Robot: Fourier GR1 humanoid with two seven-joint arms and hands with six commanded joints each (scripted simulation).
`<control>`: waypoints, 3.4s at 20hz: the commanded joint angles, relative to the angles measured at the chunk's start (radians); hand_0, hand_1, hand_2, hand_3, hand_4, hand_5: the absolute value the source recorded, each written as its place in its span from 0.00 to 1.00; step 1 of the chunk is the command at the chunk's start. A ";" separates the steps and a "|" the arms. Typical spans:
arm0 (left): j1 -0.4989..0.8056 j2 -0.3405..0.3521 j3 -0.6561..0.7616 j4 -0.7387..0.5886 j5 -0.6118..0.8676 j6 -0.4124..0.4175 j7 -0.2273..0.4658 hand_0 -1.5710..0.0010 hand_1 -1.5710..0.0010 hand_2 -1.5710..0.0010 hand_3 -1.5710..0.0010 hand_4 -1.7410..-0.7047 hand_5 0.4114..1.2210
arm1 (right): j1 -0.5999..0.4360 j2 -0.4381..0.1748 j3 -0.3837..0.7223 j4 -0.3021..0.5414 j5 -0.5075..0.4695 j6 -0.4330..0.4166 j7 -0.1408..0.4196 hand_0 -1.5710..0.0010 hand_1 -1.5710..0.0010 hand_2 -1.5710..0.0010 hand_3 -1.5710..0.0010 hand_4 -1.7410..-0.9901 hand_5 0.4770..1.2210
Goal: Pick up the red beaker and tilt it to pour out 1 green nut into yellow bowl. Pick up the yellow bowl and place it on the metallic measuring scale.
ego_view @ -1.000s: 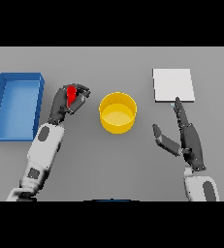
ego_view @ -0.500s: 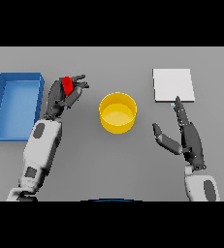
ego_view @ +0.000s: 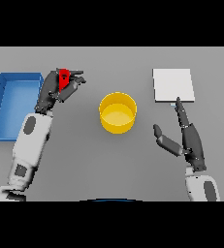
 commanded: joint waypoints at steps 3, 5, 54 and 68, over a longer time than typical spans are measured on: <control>-0.016 0.049 -0.075 -0.019 -0.082 -0.004 0.038 0.00 0.00 0.00 0.01 0.01 0.89 | 0.011 0.007 0.011 -0.009 0.016 -0.007 -0.002 1.00 1.00 1.00 1.00 0.72 0.25; -0.042 0.086 -0.136 -0.034 -0.144 -0.017 0.087 0.00 0.00 0.00 0.00 0.01 0.88 | 0.003 -0.002 0.004 -0.015 0.011 -0.004 0.019 1.00 1.00 1.00 1.00 0.73 0.24; -0.915 0.185 -1.155 0.284 -1.243 -0.273 -0.116 0.00 0.00 0.00 0.00 0.01 1.00 | 0.008 0.053 0.012 -0.031 0.008 -0.034 0.031 1.00 1.00 1.00 1.00 0.81 0.12; -1.004 0.471 -0.342 0.767 -0.616 -0.272 0.092 0.00 0.00 0.00 0.02 0.00 1.00 | -0.027 0.029 0.012 0.001 -0.025 0.011 0.002 1.00 1.00 1.00 1.00 0.83 0.16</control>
